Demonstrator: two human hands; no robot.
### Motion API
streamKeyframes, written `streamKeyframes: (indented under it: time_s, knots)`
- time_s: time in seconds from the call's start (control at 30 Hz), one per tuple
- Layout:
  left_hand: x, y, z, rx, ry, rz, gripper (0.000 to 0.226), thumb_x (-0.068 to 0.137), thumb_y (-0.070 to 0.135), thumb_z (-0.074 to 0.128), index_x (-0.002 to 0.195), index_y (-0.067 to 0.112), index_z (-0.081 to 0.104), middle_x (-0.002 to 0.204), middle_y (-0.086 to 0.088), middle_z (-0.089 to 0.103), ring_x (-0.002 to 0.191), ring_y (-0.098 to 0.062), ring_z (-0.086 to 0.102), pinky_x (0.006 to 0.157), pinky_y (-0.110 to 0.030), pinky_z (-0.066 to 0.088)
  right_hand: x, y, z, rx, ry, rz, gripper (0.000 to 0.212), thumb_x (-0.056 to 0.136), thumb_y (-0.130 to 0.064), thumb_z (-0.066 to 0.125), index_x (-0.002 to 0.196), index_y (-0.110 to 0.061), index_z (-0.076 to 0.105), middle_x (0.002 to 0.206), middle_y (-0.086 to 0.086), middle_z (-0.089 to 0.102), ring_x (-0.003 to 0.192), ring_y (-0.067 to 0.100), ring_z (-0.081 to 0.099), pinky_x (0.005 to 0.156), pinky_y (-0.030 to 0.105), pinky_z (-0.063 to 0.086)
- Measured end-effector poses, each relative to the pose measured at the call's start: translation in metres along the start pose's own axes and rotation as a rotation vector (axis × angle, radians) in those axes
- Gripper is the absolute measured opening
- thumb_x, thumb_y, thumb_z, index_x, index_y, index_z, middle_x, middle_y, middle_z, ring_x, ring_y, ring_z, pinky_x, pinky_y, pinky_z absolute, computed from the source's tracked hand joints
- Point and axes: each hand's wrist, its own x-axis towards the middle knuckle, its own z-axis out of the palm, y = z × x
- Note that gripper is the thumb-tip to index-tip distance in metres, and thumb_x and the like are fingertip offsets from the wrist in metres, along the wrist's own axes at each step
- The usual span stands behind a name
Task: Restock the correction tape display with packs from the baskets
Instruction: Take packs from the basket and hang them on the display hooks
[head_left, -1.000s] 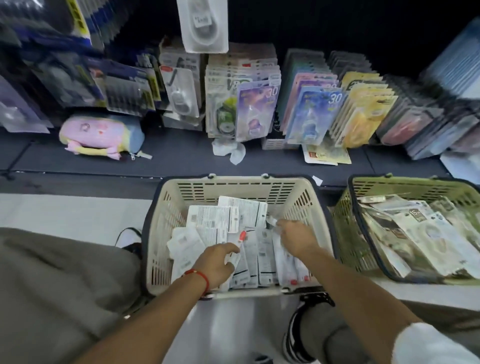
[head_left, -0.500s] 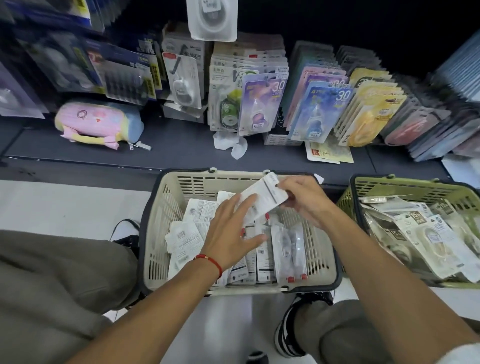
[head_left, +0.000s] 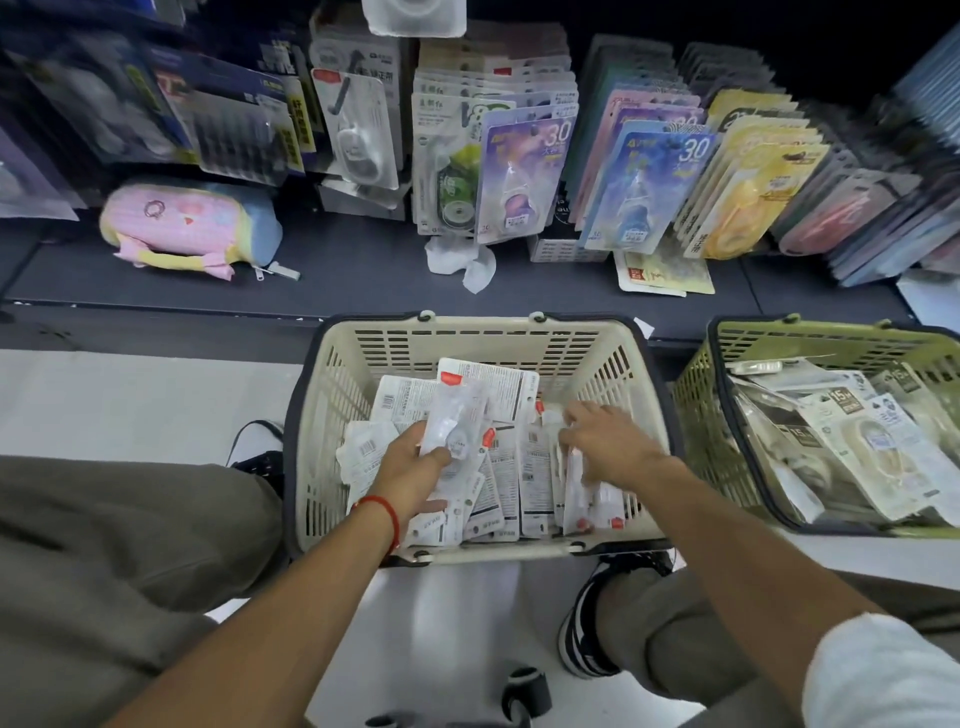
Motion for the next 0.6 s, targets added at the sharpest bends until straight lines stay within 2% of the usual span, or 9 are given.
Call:
streamKeyframes:
  time_s: [0.07,0.13,0.17,0.23,0.3,0.4,0.47,0.53,0.6]
  knots:
    - [0.002,0.000,0.000,-0.088,0.017,-0.034,0.031,0.100,0.012,0.061,0.107,0.042,0.065,0.114,0.010,0.063,0.103,-0.014,0.062,0.081,-0.050,0.065,-0.003,0.015,-0.015,0.121,0.069,0.036,0.050,0.072,-0.040,0.092,0.117,-0.032,0.069,0.114,-0.012,0.045,0.115,0.017,0.047,0.107,0.040,0.041]
    - [0.001,0.001,0.000,-0.209,0.038,-0.078,0.022,0.099,0.019,0.066,0.105,0.040,0.063,0.115,0.014,0.058,0.108,-0.018,0.060,0.080,-0.052,0.065,-0.008,0.025,-0.031,0.409,0.183,0.142,0.042,0.072,-0.041,0.093,0.106,-0.030,0.071,0.101,-0.016,0.054,0.105,0.017,0.055,0.092,0.033,0.048]
    - [0.001,0.002,0.000,-0.259,0.041,-0.104,0.018,0.099,0.025,0.068,0.112,0.037,0.064,0.122,0.011,0.057,0.116,-0.023,0.059,0.081,-0.053,0.065,-0.009,0.027,-0.038,0.586,0.245,0.208,0.036,0.072,-0.040,0.094,0.095,-0.028,0.068,0.094,-0.014,0.061,0.096,0.018,0.060,0.080,0.029,0.049]
    - [0.001,0.002,0.001,-0.324,0.018,-0.133,0.037,0.099,0.035,0.070,0.134,0.030,0.060,0.143,0.002,0.053,0.129,-0.031,0.057,0.087,-0.058,0.063,-0.008,0.022,-0.049,0.915,0.331,0.326,0.033,0.078,-0.042,0.091,0.087,-0.019,0.070,0.086,-0.006,0.069,0.082,0.015,0.064,0.065,0.027,0.048]
    - [-0.001,0.003,0.003,-0.405,-0.039,-0.148,0.052,0.098,0.042,0.070,0.145,0.027,0.055,0.150,-0.003,0.053,0.129,-0.034,0.060,0.092,-0.061,0.061,-0.005,0.001,-0.057,1.216,0.317,0.356,0.033,0.087,-0.041,0.084,0.088,-0.011,0.071,0.088,0.001,0.074,0.078,0.017,0.070,0.061,0.025,0.056]
    - [-0.009,0.008,0.009,-0.500,-0.173,-0.130,0.048,0.098,0.045,0.068,0.142,0.027,0.059,0.138,-0.011,0.069,0.122,-0.037,0.069,0.096,-0.059,0.059,-0.003,-0.044,-0.059,1.543,0.132,0.360,0.035,0.103,-0.036,0.065,0.115,-0.003,0.065,0.109,0.016,0.074,0.082,0.031,0.079,0.068,0.038,0.067]
    - [-0.013,0.007,0.013,-0.503,-0.175,-0.099,0.046,0.100,0.038,0.067,0.143,0.024,0.057,0.135,-0.013,0.070,0.120,-0.037,0.070,0.097,-0.057,0.059,-0.002,-0.075,-0.053,1.560,-0.037,0.297,0.035,0.110,-0.035,0.052,0.123,-0.003,0.059,0.104,0.018,0.075,0.071,0.031,0.078,0.061,0.036,0.064]
    - [-0.014,0.002,0.013,-0.481,-0.164,-0.078,0.045,0.101,0.023,0.068,0.144,0.018,0.055,0.134,-0.018,0.070,0.115,-0.036,0.072,0.088,-0.053,0.063,0.000,-0.098,-0.046,1.413,-0.164,0.174,0.035,0.112,-0.038,0.046,0.114,-0.007,0.061,0.092,0.018,0.076,0.065,0.027,0.074,0.057,0.033,0.061]
    - [-0.014,-0.004,0.010,-0.481,-0.136,-0.072,0.043,0.101,0.007,0.066,0.141,0.020,0.057,0.131,-0.017,0.071,0.112,-0.039,0.073,0.078,-0.053,0.064,0.005,-0.106,-0.039,1.257,-0.158,0.149,0.040,0.111,-0.045,0.046,0.101,-0.012,0.066,0.091,0.014,0.077,0.064,0.022,0.073,0.060,0.033,0.060]
